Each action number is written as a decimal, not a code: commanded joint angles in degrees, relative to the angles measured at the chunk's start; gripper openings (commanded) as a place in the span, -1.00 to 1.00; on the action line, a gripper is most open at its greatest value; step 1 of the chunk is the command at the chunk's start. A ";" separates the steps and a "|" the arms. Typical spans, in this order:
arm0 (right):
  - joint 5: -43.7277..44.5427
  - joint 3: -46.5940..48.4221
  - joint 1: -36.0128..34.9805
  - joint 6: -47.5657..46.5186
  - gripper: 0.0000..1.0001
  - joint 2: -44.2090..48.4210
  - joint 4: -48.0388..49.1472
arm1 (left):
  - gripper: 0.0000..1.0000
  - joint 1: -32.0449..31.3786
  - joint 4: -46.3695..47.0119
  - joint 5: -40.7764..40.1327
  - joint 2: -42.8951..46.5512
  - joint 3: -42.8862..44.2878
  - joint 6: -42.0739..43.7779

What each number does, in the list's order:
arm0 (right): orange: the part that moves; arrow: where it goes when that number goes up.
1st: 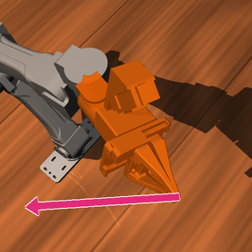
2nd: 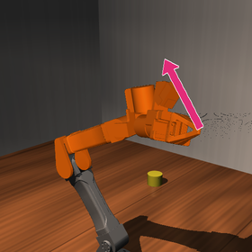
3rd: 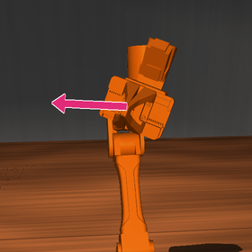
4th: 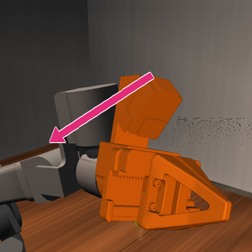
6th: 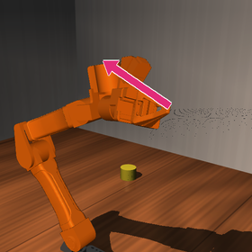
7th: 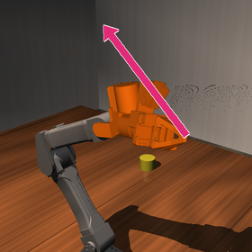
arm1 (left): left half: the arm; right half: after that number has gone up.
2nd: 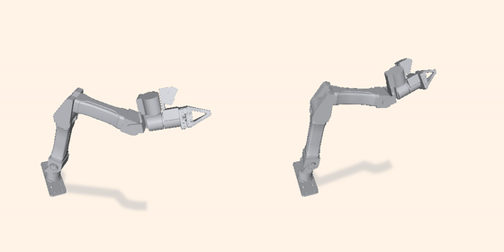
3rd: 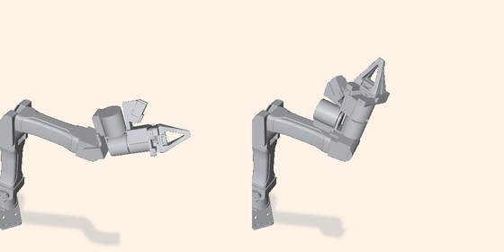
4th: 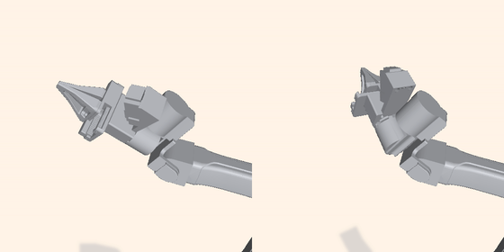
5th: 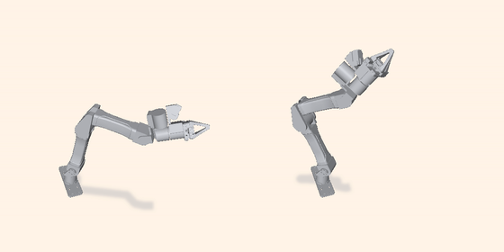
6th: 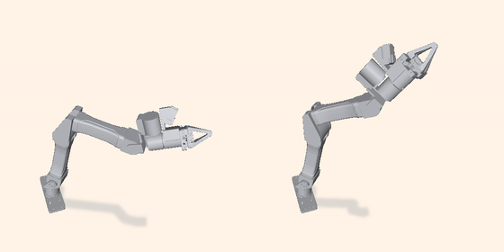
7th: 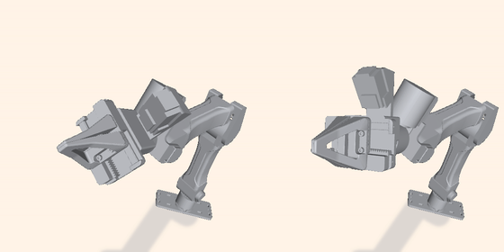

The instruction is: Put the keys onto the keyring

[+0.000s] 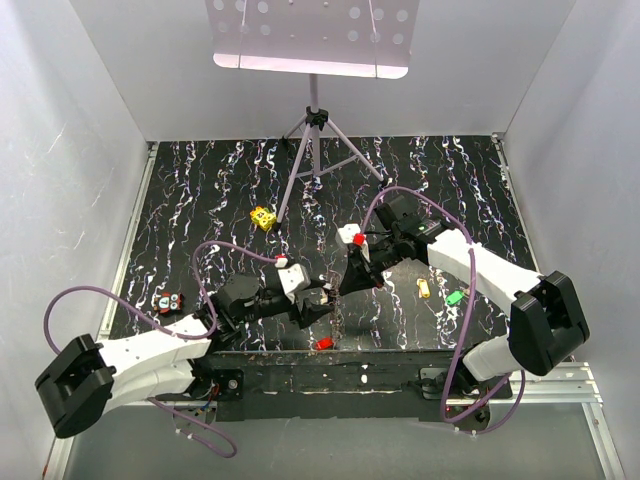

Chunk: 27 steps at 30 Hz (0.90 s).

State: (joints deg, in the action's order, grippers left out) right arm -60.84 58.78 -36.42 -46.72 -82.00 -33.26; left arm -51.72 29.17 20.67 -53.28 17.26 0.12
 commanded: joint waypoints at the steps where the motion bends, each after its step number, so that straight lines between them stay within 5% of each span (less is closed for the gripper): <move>1: -3.06 -0.25 0.13 -1.97 -0.97 2.10 1.00 | 0.18 -0.04 3.70 1.13 -3.40 2.69 2.34; 27: -3.15 -0.16 0.30 -1.80 -0.97 2.28 0.91 | -0.55 -0.04 9.77 1.75 -8.25 2.61 -1.97</move>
State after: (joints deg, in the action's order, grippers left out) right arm -61.49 58.37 -36.34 -48.18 -81.69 -33.19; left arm -51.72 37.93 22.09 -61.45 17.98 -1.69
